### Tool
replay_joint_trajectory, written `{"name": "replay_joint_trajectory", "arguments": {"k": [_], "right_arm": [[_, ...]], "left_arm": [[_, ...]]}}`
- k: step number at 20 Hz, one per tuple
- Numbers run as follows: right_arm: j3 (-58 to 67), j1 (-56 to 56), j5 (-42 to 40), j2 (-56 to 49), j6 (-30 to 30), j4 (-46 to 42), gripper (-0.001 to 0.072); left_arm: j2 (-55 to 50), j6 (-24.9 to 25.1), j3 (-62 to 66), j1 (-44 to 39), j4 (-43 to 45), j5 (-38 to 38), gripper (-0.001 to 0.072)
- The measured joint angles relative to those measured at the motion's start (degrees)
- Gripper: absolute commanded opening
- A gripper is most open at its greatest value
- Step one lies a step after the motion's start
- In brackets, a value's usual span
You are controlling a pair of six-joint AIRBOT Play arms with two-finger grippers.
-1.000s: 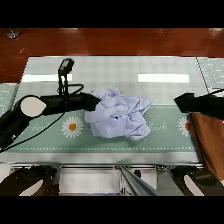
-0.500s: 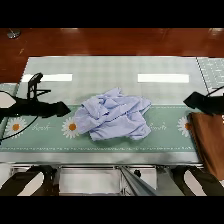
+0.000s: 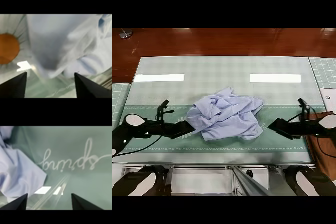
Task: Fold the shirts.
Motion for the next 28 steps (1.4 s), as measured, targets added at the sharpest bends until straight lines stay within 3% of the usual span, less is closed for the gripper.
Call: {"name": "replay_joint_trajectory", "arguments": {"k": [1, 8, 9, 10, 11, 16, 20, 24, 28], "right_arm": [[-0.4, 2.1, -0.5, -1.2, 0.1, 1.0, 0.0623], [0.0, 16.0, -6.7, -11.0, 0.5, 11.1, 0.0619], [0.9, 17.5, -8.2, -12.5, 0.3, 12.8, 0.0528], [1.9, 18.9, -10.0, -14.1, 0.1, 13.7, 0.0192], [3.2, 20.0, -11.4, -15.8, -0.1, 14.4, 0.0027], [16.3, 20.2, -9.0, -19.3, -2.4, 13.2, 0.0022], [39.0, 15.3, -0.9, -17.0, -1.2, 4.8, 0.0023], [63.1, 12.4, 7.1, -11.7, -0.5, -4.0, 0.0022], [75.7, 11.6, 11.8, -2.6, -0.5, -11.1, 0.0023]], "left_arm": [[-0.8, 0.2, 0.2, -1.8, -1.0, 1.6, 0.0026], [-3.0, 2.6, 7.3, -6.5, -3.9, 4.0, 0.0026], [-3.0, 2.8, 8.4, -6.6, -4.0, 4.0, 0.0026], [-3.1, 3.0, 9.3, -6.8, -4.0, 3.9, 0.0026], [-3.1, 3.1, 10.1, -6.8, -4.2, 3.9, 0.0026], [-2.2, 3.4, 18.9, -3.5, -4.3, 0.9, 0.0025], [0.1, 3.4, 34.4, 1.5, -6.5, -1.6, 0.0026], [3.4, 3.3, 52.1, 6.3, -8.1, -2.5, 0.0026], [9.7, 2.6, 64.3, 12.4, -7.8, -2.7, 0.0026]]}}
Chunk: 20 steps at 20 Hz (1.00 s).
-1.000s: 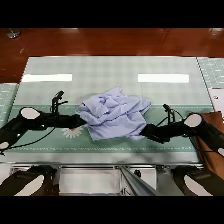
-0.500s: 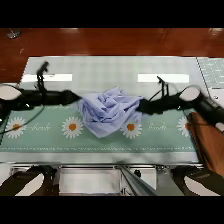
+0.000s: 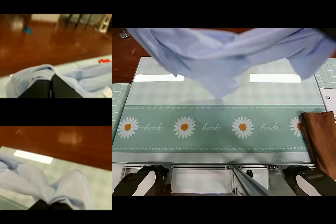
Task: Fold the shirts.
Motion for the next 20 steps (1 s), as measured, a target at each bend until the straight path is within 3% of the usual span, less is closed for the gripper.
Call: {"name": "replay_joint_trajectory", "arguments": {"k": [5, 8, 13, 17, 20], "right_arm": [[4.3, -0.2, 5.6, 11.8, 0.6, -4.5, 0.0023], [3.7, -0.3, 13.4, 16.1, 2.9, -4.5, 0.0023], [-13.5, -0.3, 21.6, 22.9, 6.6, -1.7, 0.0023], [-38.4, -0.3, 15.3, 25.8, 7.6, 0.7, 0.0023], [-54.1, -0.3, 1.3, 22.0, 7.7, 1.3, 0.0023]], "left_arm": [[11.8, -2.8, 5.3, 8.2, 9.7, 0.2, 0.0026], [18.1, -6.2, 5.7, 10.6, 17.7, 0.2, 0.0026], [21.2, -9.1, -4.1, 11.7, 20.7, -2.7, 0.0025], [18.9, -7.5, -21.8, 9.9, 16.5, 0.2, 0.0026], [12.1, -5.5, -31.9, 5.9, 15.1, 5.9, 0.0025]]}}
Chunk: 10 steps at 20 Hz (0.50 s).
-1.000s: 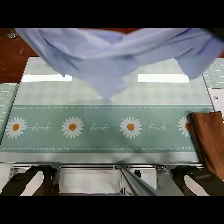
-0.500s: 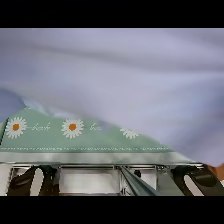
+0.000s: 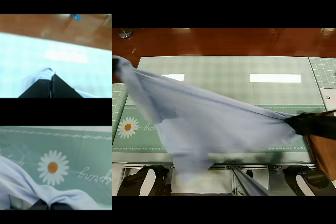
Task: Fold the shirts.
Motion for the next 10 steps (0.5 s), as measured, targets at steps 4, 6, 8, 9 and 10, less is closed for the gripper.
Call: {"name": "replay_joint_trajectory", "arguments": {"k": [4, 6, 8, 9, 10], "right_arm": [[-5.4, 0.0, -20.1, -15.5, 0.0, 1.5, 0.0023], [-2.0, 0.0, -26.9, -26.0, 0.1, 2.8, 0.0023], [4.6, -0.1, -29.7, -37.1, -0.7, 5.5, 0.0044], [8.9, -0.1, -29.7, -42.6, -1.5, 7.1, 0.0302], [13.1, -0.1, -29.0, -47.3, -2.2, 8.9, 0.0639]], "left_arm": [[-13.5, 1.2, -3.4, -5.5, -1.7, 9.7, 0.0026], [-20.6, 1.4, -2.2, -7.8, -3.1, 13.2, 0.0027], [-27.0, 1.6, 0.2, -9.7, -5.2, 15.4, 0.0046], [-29.9, 1.6, 1.4, -10.5, -6.3, 15.9, 0.0257], [-32.1, 1.6, 2.7, -11.1, -7.3, 15.9, 0.0707]]}}
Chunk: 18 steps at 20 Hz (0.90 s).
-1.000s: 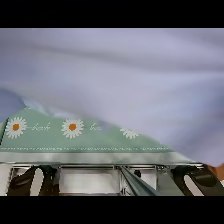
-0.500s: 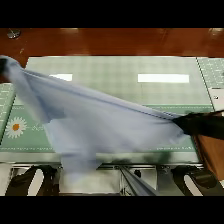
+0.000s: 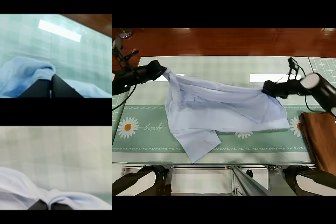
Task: Fold the shirts.
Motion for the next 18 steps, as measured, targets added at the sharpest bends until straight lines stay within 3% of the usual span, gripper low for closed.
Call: {"name": "replay_joint_trajectory", "arguments": {"k": [4, 8, 11, 14, 18], "right_arm": [[16.5, -2.5, 10.5, -12.8, -2.5, 3.3, 0.0624], [22.6, -10.6, 24.0, -11.8, -5.9, -4.3, 0.0624], [14.2, -19.4, 26.8, -4.4, -8.0, -8.3, 0.0623], [-1.7, -26.3, 22.9, 5.5, -12.6, -2.2, 0.0623], [-19.7, -30.2, 18.3, 16.2, -17.2, 5.6, 0.0623]], "left_arm": [[-4.9, -0.1, 4.7, 0.8, -0.7, -5.4, 0.0703], [-5.2, -3.0, 6.2, 8.6, 5.7, -21.4, 0.0703], [-1.7, -3.8, -0.3, 16.2, 8.9, -29.2, 0.0703], [3.9, -3.5, -12.1, 20.7, 9.3, -33.1, 0.0703], [10.6, -2.8, -26.6, 22.8, 9.3, -32.8, 0.0703]]}}
